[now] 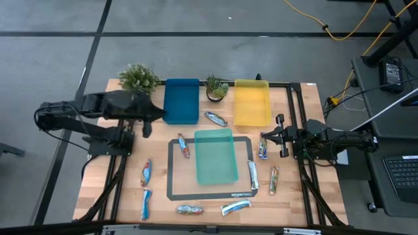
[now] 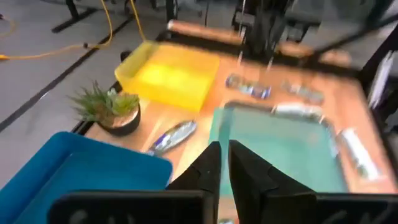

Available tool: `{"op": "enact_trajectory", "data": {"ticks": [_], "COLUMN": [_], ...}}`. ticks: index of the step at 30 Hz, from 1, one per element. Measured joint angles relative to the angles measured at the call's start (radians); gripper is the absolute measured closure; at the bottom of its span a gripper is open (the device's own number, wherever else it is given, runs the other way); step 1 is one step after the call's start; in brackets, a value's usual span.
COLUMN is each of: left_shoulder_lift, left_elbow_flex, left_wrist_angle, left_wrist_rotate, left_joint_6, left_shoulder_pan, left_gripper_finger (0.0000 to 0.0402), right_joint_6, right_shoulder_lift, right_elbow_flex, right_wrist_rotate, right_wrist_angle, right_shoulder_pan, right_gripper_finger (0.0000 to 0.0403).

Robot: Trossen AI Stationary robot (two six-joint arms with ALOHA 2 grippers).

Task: Pick and place Granola Bars by type
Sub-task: Put the red granola bar into the dark blue bin

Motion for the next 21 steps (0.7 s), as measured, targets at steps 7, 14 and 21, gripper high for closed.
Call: {"op": "enact_trajectory", "data": {"ticks": [7, 14, 21], "left_shoulder_lift": [0.166, 0.313, 0.482], "left_elbow_flex": [0.0, 0.0, 0.0], "left_wrist_angle": [-0.016, -0.053, -0.098], "left_wrist_rotate": [0.128, 0.104, 0.124], "left_joint_6": [0.122, 0.208, 0.37], "left_shoulder_pan": [0.0, 0.0, -0.019], "left_gripper_finger": [0.0298, 0.0199, 0.0147], "right_joint_6": [0.0, 0.0, 0.0], "right_shoulder_lift": [0.0, 0.0, 0.0], "right_elbow_flex": [0.0, 0.0, 0.0], "right_wrist_rotate": [0.0, 0.0, 0.0], "right_wrist_angle": [0.0, 0.0, 0.0], "right_shoulder_pan": [0.0, 0.0, 0.0], "right_gripper_finger": [0.0386, 0.0386, 0.0386]}}
